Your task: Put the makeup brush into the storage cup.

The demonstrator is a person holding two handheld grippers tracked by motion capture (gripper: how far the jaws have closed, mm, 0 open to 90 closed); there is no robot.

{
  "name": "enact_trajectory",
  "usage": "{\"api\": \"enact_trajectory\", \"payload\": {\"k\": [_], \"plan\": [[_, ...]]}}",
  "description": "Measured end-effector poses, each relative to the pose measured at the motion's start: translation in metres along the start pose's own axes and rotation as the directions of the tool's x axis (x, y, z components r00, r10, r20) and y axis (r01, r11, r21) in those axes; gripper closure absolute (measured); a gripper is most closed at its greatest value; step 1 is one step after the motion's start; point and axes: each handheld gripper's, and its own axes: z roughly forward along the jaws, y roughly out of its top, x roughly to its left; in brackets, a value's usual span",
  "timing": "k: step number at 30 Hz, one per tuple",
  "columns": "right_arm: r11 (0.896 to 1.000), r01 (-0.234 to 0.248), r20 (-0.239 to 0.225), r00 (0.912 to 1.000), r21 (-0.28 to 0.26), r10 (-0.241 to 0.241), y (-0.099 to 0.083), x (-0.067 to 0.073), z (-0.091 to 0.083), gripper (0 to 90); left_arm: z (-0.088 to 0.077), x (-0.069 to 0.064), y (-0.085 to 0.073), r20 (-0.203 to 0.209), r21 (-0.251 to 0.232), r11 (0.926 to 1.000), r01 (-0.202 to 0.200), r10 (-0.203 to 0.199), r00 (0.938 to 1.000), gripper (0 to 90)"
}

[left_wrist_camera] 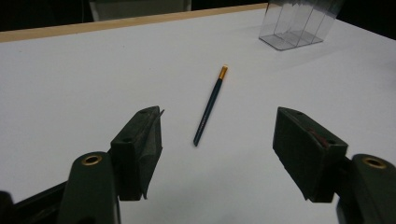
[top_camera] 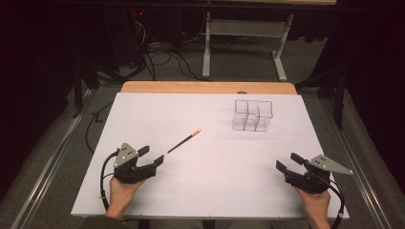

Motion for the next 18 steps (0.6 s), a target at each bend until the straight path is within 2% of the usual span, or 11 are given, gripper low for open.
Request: {"api": "enact_trajectory", "payload": {"k": [5,18], "plan": [[1.0,0.002,-0.001,1.0,-0.006,-0.002,0.0003,-0.0004,-0.0014,32.8,-0.0007,-0.0002,-0.0004,0.003,0.002,1.0,-0.008,0.008,1.0,32.9],[1.0,0.007,-0.006,1.0,-0.009,-0.007,0.0002,-0.0003,-0.003,32.8,-0.0021,0.0014,-0.0002,-0.001,-0.005,1.0,0.003,-0.003,1.0,32.7]]}}
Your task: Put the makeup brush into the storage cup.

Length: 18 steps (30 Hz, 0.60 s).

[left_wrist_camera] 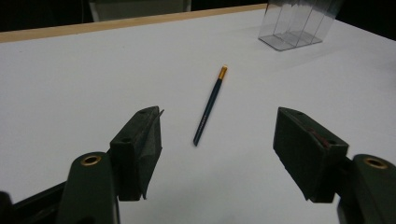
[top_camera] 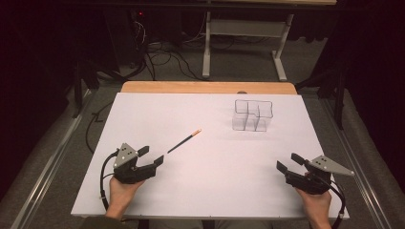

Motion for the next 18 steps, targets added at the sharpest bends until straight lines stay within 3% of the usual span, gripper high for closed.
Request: {"api": "enact_trajectory", "payload": {"k": [13,18], "plan": [[1.0,0.027,-0.007,0.9996,0.01,-0.027,-0.0004,0.0025,0.0004,32.9,-0.0013,0.0034,0.0016,-0.002,0.004,1.0,-0.001,0.001,1.0,32.6],[0.999,0.033,-0.006,0.9994,0.008,-0.033,-0.0003,0.0038,-0.0012,32.9,-0.0002,0.0056,0.0032,0.006,0.002,0.9998,0.02,-0.02,0.9998,32.6]]}}
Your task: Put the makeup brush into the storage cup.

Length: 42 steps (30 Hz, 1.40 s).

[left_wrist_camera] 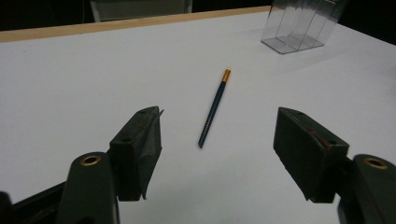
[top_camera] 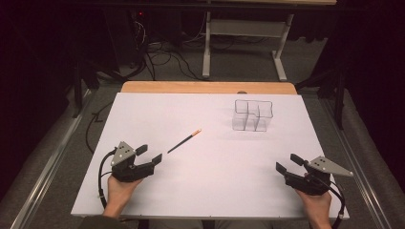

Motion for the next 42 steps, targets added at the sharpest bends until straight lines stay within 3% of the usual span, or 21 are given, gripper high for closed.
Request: {"api": "enact_trajectory", "payload": {"k": [29,42], "plan": [[1.0,-0.008,-0.006,1.0,0.003,0.008,-0.001,-0.002,0.0,33.1,0.005,-0.007,0.02,0.033,-0.01,0.9999,-0.009,0.009,0.9994,31.9],[1.0,-0.01,-0.007,0.9999,0.006,0.01,0.0,-0.001,0.001,33.0,0.012,-0.009,0.031,0.048,-0.014,0.9999,0.01,-0.01,0.9988,31.7]]}}
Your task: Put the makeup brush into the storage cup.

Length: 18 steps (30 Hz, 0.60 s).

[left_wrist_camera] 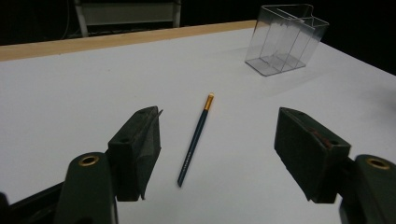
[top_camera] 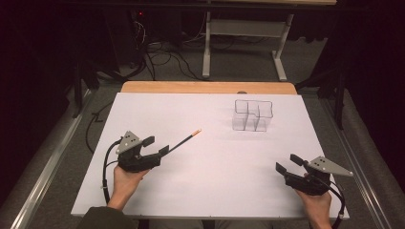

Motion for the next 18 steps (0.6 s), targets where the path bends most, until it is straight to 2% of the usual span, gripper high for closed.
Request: {"api": "enact_trajectory", "payload": {"k": [6,18], "plan": [[1.0,0.001,0.0,1.0,-0.002,-0.001,0.0,0.0,0.0,33.0,0.003,-0.002,0.006,0.002,-0.013,0.9999,0.002,-0.002,1.0,32.0],[1.0,-0.001,-0.002,1.0,-0.003,0.001,0.0,0.0,0.0,33.0,0.012,-0.005,0.012,0.026,-0.002,1.0,0.003,-0.003,0.9997,32.1]]}}
